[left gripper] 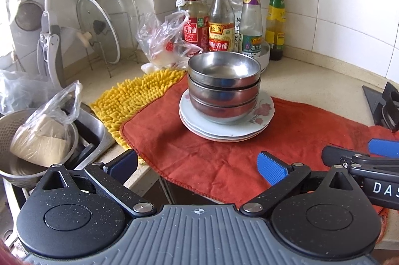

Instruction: Organize plates and bowls

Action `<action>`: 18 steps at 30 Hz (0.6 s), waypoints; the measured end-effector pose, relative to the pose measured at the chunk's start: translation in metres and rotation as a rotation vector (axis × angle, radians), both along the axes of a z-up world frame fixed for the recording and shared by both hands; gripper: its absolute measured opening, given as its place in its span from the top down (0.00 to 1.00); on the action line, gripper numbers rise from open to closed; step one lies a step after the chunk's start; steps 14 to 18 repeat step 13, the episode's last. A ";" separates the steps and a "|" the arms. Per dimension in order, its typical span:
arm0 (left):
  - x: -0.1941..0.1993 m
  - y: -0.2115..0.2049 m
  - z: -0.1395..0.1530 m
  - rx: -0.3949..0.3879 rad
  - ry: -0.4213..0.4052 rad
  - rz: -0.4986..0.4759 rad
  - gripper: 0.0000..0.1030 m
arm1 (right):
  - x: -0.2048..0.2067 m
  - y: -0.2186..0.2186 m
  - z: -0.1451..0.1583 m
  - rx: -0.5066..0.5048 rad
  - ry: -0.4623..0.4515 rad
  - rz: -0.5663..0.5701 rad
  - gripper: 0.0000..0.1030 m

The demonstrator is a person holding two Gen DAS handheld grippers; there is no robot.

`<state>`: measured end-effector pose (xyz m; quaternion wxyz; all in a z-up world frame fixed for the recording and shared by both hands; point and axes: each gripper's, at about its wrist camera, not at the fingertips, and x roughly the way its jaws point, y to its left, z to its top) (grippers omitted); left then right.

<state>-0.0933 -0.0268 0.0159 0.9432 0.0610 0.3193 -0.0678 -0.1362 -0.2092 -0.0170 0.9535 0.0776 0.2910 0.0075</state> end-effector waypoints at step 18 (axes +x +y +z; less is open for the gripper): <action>-0.002 0.003 0.003 0.014 -0.054 -0.029 0.00 | 0.000 -0.002 0.002 0.035 -0.006 0.008 0.22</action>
